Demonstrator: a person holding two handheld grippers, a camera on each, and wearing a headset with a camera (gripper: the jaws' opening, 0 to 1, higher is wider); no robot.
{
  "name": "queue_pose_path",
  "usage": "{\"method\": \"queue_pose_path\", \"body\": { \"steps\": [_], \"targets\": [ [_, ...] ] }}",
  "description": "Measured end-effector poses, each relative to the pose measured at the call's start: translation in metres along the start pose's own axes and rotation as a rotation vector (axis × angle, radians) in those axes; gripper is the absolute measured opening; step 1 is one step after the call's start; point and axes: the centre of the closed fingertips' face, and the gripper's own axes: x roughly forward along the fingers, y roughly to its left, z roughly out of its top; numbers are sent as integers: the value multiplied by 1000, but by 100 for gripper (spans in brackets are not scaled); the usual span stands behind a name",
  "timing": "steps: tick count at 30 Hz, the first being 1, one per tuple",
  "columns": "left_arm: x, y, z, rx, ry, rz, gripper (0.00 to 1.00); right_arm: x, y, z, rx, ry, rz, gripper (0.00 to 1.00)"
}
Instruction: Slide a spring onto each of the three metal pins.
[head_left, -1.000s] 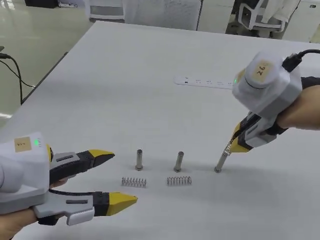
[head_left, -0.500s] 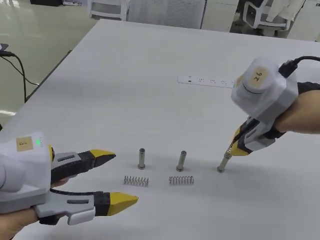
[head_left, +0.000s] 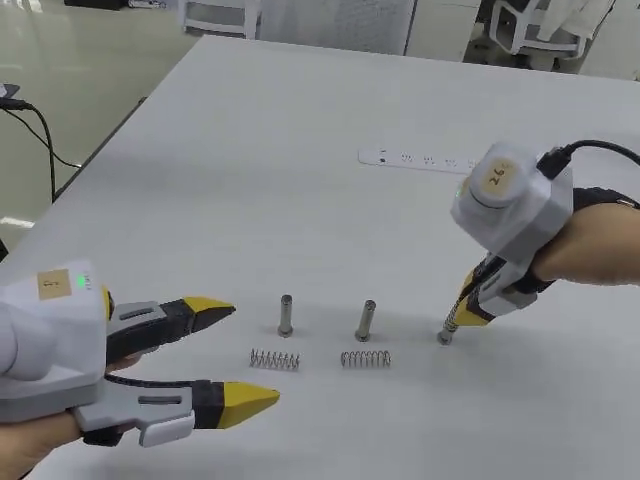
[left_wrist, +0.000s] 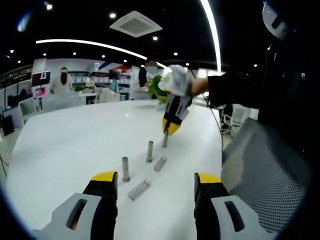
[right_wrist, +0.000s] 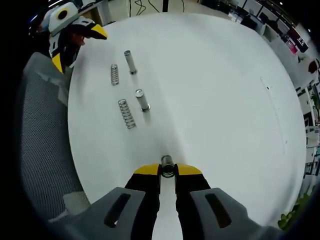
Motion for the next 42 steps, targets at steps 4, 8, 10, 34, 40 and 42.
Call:
{"method": "queue_pose_path", "body": {
  "steps": [4, 8, 10, 34, 40, 42],
  "targets": [
    [0, 0, 0, -1, -1, 1, 57, 5, 2, -1, 7, 4, 8, 8],
    [0, 0, 0, 0, -1, 0, 57, 10, 1, -4, 4, 14, 7, 8],
    [0, 0, 0, 0, 0, 0, 57, 10, 1, -4, 4, 14, 7, 8],
    [1, -3, 3, 12, 0, -8, 57, -8, 3, 9, -84, -29, -54, 22],
    [0, -4, 5, 16, -1, -8, 56, -14, 14, 22, -118, -57, -39, 22],
    [0, -4, 5, 17, -1, -7, 56, -13, 19, 27, -131, -67, -22, 21]
  ]
}}
